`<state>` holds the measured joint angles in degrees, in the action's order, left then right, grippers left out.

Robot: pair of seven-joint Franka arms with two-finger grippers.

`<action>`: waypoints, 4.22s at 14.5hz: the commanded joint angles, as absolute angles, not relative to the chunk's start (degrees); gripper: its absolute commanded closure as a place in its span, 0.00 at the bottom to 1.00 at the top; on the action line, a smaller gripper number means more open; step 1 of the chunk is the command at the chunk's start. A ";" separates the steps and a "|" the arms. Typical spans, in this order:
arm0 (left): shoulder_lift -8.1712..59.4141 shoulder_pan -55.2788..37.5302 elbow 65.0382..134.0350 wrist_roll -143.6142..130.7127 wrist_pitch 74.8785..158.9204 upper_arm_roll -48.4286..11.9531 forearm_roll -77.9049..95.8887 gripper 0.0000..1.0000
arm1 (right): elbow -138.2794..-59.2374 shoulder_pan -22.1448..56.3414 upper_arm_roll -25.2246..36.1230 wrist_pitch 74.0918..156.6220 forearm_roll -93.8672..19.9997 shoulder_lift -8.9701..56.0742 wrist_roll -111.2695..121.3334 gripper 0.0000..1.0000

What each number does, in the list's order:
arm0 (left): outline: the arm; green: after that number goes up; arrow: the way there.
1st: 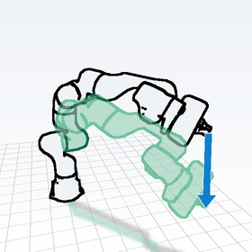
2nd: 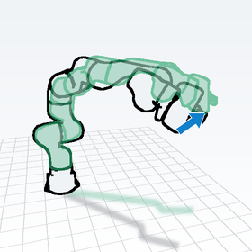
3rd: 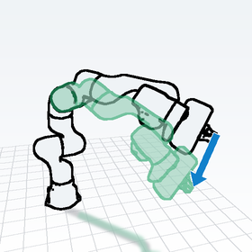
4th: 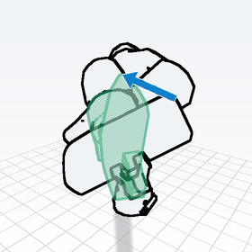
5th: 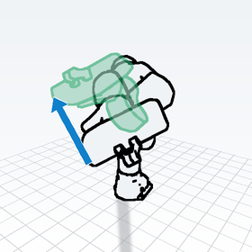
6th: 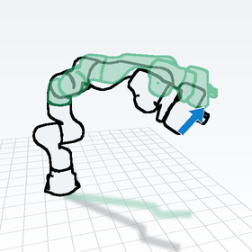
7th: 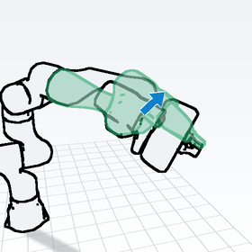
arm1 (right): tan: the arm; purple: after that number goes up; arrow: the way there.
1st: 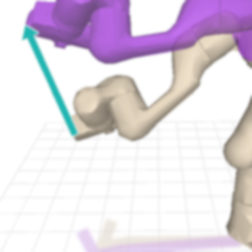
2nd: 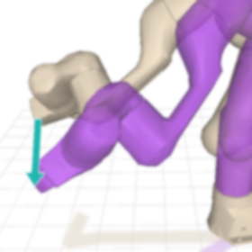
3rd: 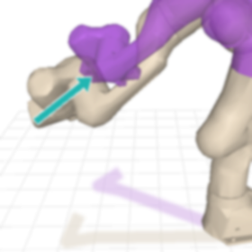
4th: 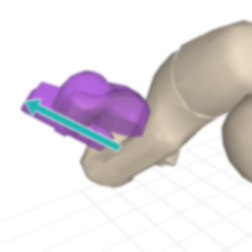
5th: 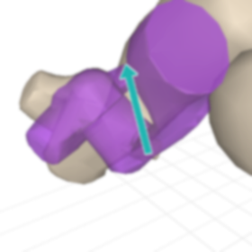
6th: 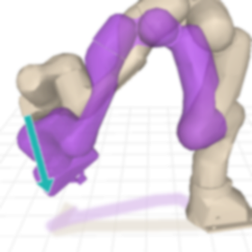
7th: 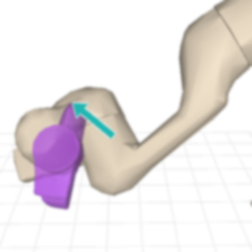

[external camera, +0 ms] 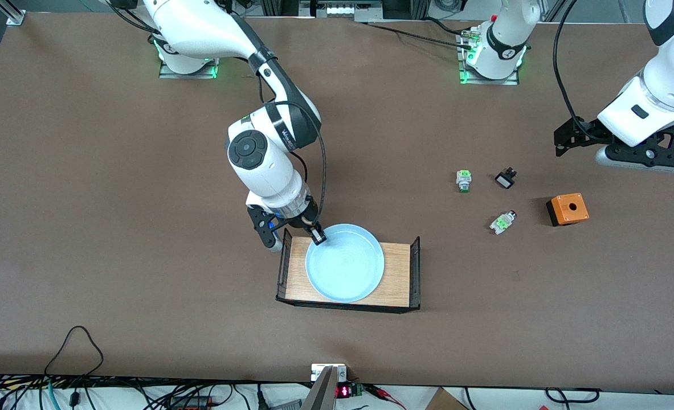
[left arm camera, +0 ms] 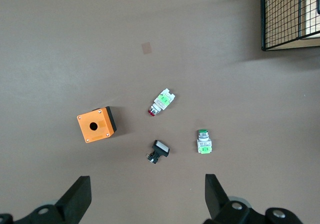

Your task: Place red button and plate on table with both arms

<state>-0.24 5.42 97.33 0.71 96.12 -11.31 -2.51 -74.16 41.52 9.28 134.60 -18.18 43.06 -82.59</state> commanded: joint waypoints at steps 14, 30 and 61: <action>1.32 8.17 95.36 1.93 95.27 -10.81 -1.67 0.00 | -74.18 43.41 9.32 134.30 -19.60 40.96 -81.30 1.00; 1.58 8.35 93.52 2.29 94.31 -11.16 -1.67 0.00 | -74.18 30.95 9.49 100.93 -23.38 24.18 -55.68 1.00; -2.46 0.53 96.86 8.70 95.27 -0.62 -1.67 0.00 | -121.27 2.99 10.37 122.06 -13.09 15.21 19.15 1.00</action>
